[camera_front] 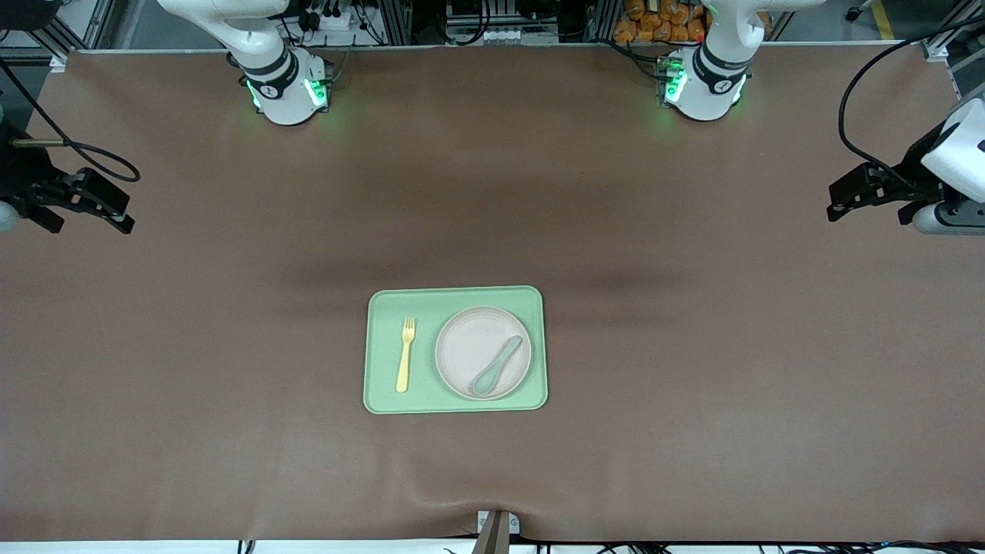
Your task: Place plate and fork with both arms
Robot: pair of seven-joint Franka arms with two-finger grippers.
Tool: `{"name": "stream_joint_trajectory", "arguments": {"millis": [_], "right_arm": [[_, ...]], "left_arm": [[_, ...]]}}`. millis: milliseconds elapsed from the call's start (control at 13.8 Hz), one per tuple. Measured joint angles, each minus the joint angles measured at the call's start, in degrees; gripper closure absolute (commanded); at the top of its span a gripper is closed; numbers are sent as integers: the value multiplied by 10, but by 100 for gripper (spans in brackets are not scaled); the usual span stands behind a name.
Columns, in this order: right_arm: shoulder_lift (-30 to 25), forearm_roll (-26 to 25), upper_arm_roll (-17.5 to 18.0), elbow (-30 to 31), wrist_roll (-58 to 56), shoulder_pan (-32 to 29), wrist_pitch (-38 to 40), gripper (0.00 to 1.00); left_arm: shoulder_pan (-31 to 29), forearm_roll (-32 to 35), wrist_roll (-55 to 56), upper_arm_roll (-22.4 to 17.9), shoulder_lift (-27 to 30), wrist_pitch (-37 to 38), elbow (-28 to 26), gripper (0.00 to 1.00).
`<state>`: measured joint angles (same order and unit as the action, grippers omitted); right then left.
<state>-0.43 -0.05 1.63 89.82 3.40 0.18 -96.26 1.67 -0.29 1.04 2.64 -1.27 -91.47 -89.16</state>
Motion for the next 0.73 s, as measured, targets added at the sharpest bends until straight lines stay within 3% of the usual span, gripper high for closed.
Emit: {"name": "stream_joint_trajectory", "arguments": {"millis": [725], "right_arm": [[1,0,0,-2,0,1,10,0]], "left_arm": [[0,0,0,1,0,-6,0,0]]}}
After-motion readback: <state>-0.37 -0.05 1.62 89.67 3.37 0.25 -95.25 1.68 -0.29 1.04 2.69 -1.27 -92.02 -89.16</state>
